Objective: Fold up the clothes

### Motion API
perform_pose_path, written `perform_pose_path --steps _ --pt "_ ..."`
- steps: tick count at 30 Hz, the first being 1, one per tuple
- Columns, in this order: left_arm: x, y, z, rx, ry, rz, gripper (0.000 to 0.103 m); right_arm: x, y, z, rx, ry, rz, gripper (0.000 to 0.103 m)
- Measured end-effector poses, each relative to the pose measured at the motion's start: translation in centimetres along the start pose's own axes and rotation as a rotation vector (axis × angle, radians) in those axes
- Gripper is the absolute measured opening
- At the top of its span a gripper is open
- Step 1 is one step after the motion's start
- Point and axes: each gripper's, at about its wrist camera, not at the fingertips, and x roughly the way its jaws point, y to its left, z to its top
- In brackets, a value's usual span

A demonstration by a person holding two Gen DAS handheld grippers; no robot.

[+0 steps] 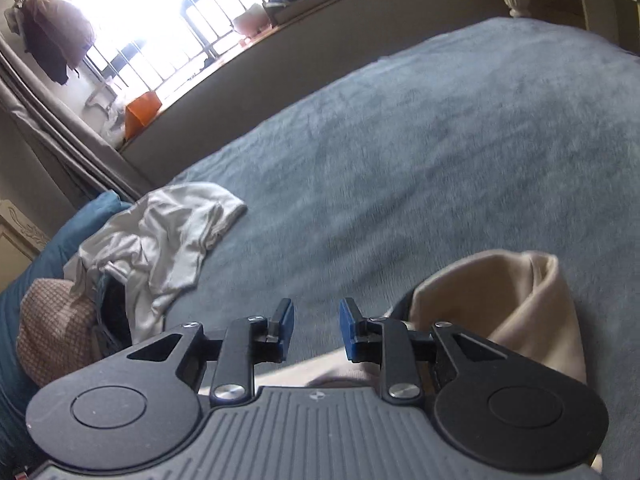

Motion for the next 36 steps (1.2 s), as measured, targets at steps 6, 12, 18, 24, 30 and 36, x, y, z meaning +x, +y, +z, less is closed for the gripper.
perform_pose_path --steps 6,12,18,24,30,36 --pt "-1.9 1.7 -1.1 -0.186 0.085 0.023 0.021 0.0 -1.7 -6.6 -0.029 0.051 -0.087 0.026" --pt "-3.4 7.1 -2.0 -0.573 0.134 0.091 0.026 -1.1 -2.5 -8.4 0.007 -0.002 -0.061 0.026" --pt "-2.7 12.1 -1.0 -0.667 0.092 0.170 0.036 -0.5 -2.2 -8.7 -0.004 0.024 -0.054 0.026" --pt "-1.0 10.3 0.1 -0.616 0.112 0.014 0.036 -0.2 -2.0 -9.2 0.002 0.031 -0.029 0.026" --pt "-0.3 5.4 1.1 -0.523 0.099 -0.145 0.037 0.4 -2.3 -9.6 0.011 0.034 -0.026 0.026" --pt "2.0 5.0 -0.3 -0.516 0.199 -0.055 0.038 0.7 -2.6 -9.7 0.038 0.031 -0.016 0.026"
